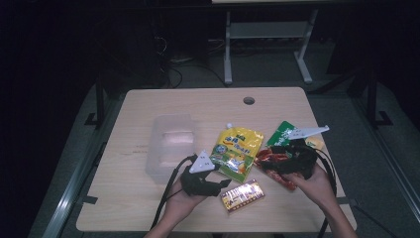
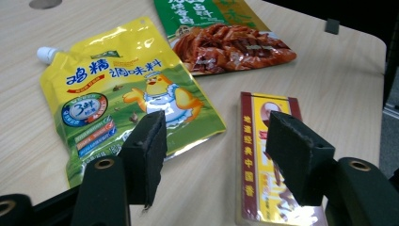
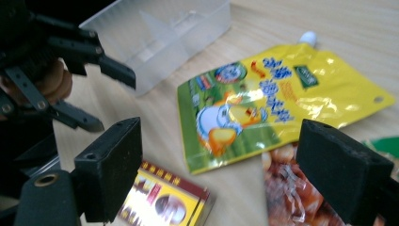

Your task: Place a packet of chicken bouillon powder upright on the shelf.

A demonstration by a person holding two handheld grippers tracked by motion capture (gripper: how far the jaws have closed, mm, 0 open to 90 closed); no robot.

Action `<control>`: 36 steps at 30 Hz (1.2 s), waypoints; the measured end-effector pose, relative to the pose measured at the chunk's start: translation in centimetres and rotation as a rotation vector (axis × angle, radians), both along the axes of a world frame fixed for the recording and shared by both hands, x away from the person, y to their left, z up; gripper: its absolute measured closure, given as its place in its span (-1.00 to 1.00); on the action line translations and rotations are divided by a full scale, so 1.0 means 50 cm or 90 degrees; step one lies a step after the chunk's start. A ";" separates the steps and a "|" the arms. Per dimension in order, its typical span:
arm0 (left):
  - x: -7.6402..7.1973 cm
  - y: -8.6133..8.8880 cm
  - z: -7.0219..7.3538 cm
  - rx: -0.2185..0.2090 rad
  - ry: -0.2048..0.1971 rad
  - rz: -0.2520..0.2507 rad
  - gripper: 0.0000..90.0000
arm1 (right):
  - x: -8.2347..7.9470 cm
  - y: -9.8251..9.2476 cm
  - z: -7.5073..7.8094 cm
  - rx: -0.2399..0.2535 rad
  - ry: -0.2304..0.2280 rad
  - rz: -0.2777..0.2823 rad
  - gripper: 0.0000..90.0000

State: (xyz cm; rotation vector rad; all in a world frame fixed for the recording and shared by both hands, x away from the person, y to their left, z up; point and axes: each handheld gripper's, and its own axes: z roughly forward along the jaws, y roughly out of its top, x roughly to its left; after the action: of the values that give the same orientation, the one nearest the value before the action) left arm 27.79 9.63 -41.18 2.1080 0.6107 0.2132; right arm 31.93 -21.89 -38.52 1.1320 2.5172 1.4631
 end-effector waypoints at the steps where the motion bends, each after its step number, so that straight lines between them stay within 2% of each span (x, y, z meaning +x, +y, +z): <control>1: 0.009 -0.006 0.000 0.008 0.002 -0.005 -0.11 | 0.013 0.005 0.006 -0.008 0.002 -0.003 -0.68; 3: 0.012 -0.011 0.000 0.013 0.003 -0.002 -0.09 | 0.020 0.008 0.009 -0.008 0.003 -0.004 -0.68; 5: 0.021 -0.018 0.001 0.019 0.005 -0.002 -0.02 | 0.050 0.016 0.016 -0.015 0.009 -0.010 -0.68; 6: 0.024 -0.021 0.001 0.022 0.006 0.000 -0.02 | 0.050 0.016 0.016 -0.015 0.009 -0.010 -0.68; 7: 0.031 -0.028 0.001 0.036 0.013 0.013 -0.02 | 0.068 0.022 0.019 -0.017 0.018 -0.015 -0.68; 10: 0.038 -0.035 -0.001 0.032 0.016 0.018 0.00 | 0.085 0.030 0.020 -0.020 0.021 -0.014 -0.68; 11: 0.044 -0.041 -0.002 0.044 0.020 0.024 0.03 | 0.097 0.038 0.021 -0.025 0.032 -0.017 -0.68; 14: 0.052 -0.048 -0.005 0.048 0.029 0.031 0.11 | 0.112 0.045 0.019 -0.032 0.036 -0.017 -0.68; 15: 0.063 -0.055 -0.008 0.062 0.035 0.032 0.21 | 0.126 0.047 0.015 -0.028 0.042 -0.025 -0.64; 18: 0.069 -0.064 -0.012 0.076 0.038 0.039 0.29 | 0.139 0.047 0.003 -0.033 0.051 -0.040 -0.65; 19: 0.074 -0.073 -0.017 0.097 0.039 0.043 0.41 | 0.150 0.045 -0.010 -0.038 0.074 -0.052 -0.64; 20: 0.074 -0.073 -0.017 0.097 0.039 0.043 0.48 | 0.150 0.045 -0.010 -0.038 0.074 -0.052 -0.64; 21: 0.078 -0.081 -0.026 0.115 0.040 0.056 0.53 | 0.163 0.041 -0.026 -0.046 0.092 -0.068 -0.63; 22: 0.078 -0.081 -0.026 0.115 0.040 0.056 0.56 | 0.167 0.039 -0.032 -0.048 0.095 -0.071 -0.63; 23: 0.082 -0.085 -0.034 0.132 0.037 0.072 0.62 | 0.172 0.037 -0.038 -0.052 0.106 -0.076 -0.58; 30: 0.087 -0.095 -0.050 0.155 0.040 0.094 0.86 | 0.202 0.028 -0.081 -0.070 0.150 -0.105 -0.55; 31: 0.088 -0.098 -0.055 0.167 0.042 0.095 0.88 | 0.205 0.027 -0.086 -0.071 0.154 -0.109 -0.55; 34: 0.090 -0.100 -0.060 0.174 0.046 0.097 0.90 | 0.210 0.025 -0.095 -0.076 0.162 -0.117 -0.54; 36: 0.087 -0.103 -0.060 0.179 0.039 0.098 0.90 | 0.216 0.025 -0.106 -0.078 0.174 -0.127 -0.50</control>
State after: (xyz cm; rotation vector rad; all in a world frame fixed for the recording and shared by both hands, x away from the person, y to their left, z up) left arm 32.16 4.49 -44.19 2.3447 0.8212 0.3382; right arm 42.72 -20.65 -43.80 1.6022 2.5228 1.1590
